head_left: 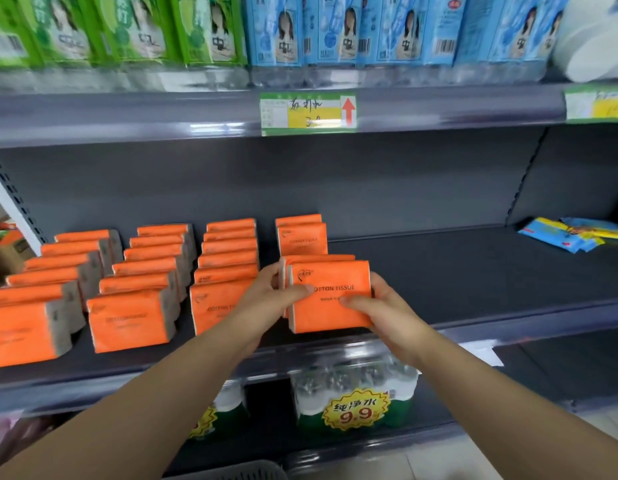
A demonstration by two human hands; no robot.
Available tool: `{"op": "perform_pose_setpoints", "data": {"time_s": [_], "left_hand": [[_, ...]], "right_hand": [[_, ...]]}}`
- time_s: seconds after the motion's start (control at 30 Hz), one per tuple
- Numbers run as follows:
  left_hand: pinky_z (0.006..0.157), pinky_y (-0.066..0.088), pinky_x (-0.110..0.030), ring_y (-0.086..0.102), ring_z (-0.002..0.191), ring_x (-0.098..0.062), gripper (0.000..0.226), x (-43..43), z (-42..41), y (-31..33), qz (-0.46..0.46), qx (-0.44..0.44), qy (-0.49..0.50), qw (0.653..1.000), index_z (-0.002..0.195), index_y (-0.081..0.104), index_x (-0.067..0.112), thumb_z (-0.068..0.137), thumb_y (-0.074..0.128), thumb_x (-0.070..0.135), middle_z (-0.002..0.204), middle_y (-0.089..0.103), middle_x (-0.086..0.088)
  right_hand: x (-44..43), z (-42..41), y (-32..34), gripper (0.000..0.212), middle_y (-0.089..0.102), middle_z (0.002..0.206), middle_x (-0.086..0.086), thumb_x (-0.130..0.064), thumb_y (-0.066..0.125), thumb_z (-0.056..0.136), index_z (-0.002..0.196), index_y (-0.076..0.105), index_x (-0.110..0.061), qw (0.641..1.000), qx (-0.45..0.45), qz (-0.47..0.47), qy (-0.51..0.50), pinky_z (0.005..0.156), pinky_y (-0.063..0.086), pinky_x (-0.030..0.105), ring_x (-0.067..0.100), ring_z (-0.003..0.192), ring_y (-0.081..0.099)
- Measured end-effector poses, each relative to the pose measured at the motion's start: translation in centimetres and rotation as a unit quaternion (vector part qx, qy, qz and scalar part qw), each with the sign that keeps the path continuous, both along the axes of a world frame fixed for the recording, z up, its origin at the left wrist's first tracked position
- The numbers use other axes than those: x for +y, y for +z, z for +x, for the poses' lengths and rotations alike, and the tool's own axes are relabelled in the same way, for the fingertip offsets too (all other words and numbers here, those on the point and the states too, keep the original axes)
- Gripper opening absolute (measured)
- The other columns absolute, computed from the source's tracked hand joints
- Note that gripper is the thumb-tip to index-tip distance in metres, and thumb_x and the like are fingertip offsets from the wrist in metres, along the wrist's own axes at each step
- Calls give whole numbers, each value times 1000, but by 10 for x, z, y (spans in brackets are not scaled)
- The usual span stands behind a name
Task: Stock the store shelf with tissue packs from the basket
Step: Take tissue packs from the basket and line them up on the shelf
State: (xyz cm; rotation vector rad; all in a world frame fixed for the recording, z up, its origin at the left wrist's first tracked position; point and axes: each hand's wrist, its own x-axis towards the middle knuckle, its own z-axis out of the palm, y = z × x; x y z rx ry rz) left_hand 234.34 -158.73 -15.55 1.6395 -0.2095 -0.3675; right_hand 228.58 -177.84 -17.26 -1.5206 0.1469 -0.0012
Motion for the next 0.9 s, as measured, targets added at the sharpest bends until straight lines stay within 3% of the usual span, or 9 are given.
{"op": "perform_pose_setpoints", "data": {"time_s": [0.07, 0.17, 0.3, 0.37, 0.43, 0.53, 0.7, 0.9], "left_hand": [[88, 51, -31, 62, 108, -17, 41, -9, 10, -2, -6, -4, 8, 1000, 120, 52, 27, 85, 70, 14, 123, 62, -3], [100, 48, -39, 61, 113, -21, 45, -21, 28, -6, -14, -6, 16, 1000, 130, 53, 15, 88, 66, 8, 125, 63, -7], [103, 46, -44, 63, 111, -22, 38, -31, 49, -20, -8, -13, 23, 1000, 125, 59, 14, 88, 60, 4, 120, 68, -7], [103, 46, -44, 62, 112, -22, 36, -35, 60, -27, -10, -6, 47, 999, 120, 61, 19, 85, 62, 8, 122, 66, -9], [106, 42, -46, 55, 121, -27, 49, -39, 71, -31, 8, -9, 77, 997, 122, 59, 24, 74, 66, 23, 131, 57, -12], [108, 41, -46, 50, 124, -30, 69, -44, 86, -36, 41, -12, 96, 995, 131, 54, 26, 62, 61, 34, 137, 49, -13], [108, 39, -47, 47, 128, -29, 67, -55, 103, -46, 53, -19, 106, 993, 132, 52, 25, 66, 59, 34, 137, 49, -12], [107, 39, -47, 47, 122, -25, 67, -65, 116, -55, 60, -33, 162, 984, 131, 47, 27, 66, 54, 37, 138, 41, -6]], "right_hand": [[-5, 14, -2, 41, 66, 115, 1, -11, 66, 85, 119, 51, -28, 1000, -6, -10, -9, 99, 48, 40, 18, 107, 63], [-10, 37, -6, 41, 66, 114, 2, -7, 65, 85, 117, 50, -28, 999, -16, -24, -28, 98, 48, 39, 19, 108, 62], [-11, 63, -13, 46, 62, 115, 5, -5, 61, 85, 124, 45, -22, 998, -10, -55, -36, 94, 47, 36, 20, 108, 59], [-11, 75, -18, 46, 61, 115, 4, -4, 60, 85, 124, 43, -21, 997, -8, -69, -30, 87, 47, 31, 18, 107, 57], [-10, 88, -22, 48, 60, 113, 3, -1, 59, 85, 124, 41, -22, 997, -11, -69, -26, 82, 46, 26, 15, 105, 57], [-11, 105, -29, 50, 59, 113, 3, 0, 58, 86, 125, 38, -24, 998, -12, -62, -26, 89, 45, 30, 16, 108, 55], [-10, 122, -43, 55, 58, 121, 7, 0, 58, 87, 131, 35, -22, 997, -10, -67, -35, 103, 42, 38, 19, 115, 53], [-8, 140, -54, 56, 57, 123, 5, 0, 54, 88, 134, 33, -25, 997, -14, -73, -35, 102, 41, 36, 17, 117, 52]]}}
